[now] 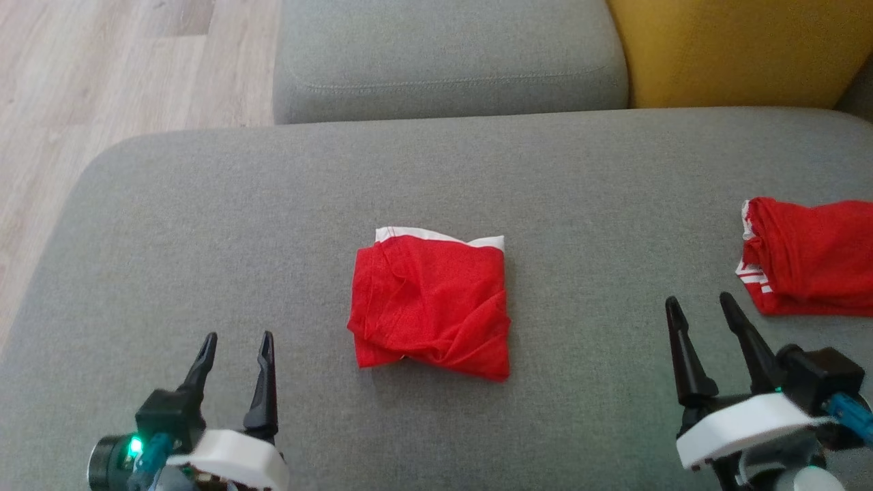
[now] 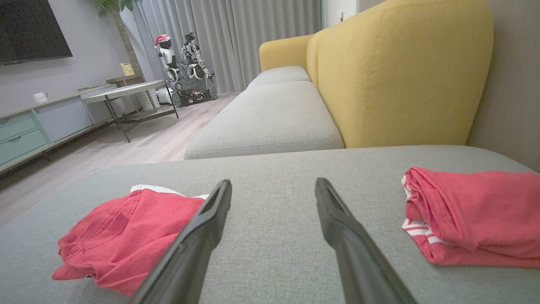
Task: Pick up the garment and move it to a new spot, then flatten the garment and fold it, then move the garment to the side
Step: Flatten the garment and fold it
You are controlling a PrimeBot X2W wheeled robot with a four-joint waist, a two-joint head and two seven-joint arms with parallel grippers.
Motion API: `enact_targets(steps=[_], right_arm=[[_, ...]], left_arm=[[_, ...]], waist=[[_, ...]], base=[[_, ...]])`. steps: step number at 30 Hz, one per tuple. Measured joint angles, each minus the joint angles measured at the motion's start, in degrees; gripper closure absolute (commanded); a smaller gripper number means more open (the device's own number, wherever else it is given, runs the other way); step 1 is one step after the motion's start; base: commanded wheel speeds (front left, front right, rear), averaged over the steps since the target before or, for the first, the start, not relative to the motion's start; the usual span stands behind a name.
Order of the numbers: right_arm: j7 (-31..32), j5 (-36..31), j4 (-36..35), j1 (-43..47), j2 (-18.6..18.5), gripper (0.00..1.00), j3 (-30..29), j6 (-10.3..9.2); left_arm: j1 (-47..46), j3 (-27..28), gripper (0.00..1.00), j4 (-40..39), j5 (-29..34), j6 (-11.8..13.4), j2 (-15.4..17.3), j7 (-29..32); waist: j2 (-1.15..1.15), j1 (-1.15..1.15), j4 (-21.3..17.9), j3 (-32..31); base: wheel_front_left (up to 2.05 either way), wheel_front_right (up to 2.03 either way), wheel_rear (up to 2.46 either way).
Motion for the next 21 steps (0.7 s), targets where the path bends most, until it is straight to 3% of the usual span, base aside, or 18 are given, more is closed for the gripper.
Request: enact_targets(steps=[21], right_arm=[[0.66,-0.49,-0.75,1.60,0.02,0.00,-0.88,0.00]], left_arm=[[1.87,-0.05,0.00,-0.78,-0.54,0.90,0.86,0.46]], waist=[[0.00,0.00,0.30,-0.77]], base=[[0.00,0.00,0.00]])
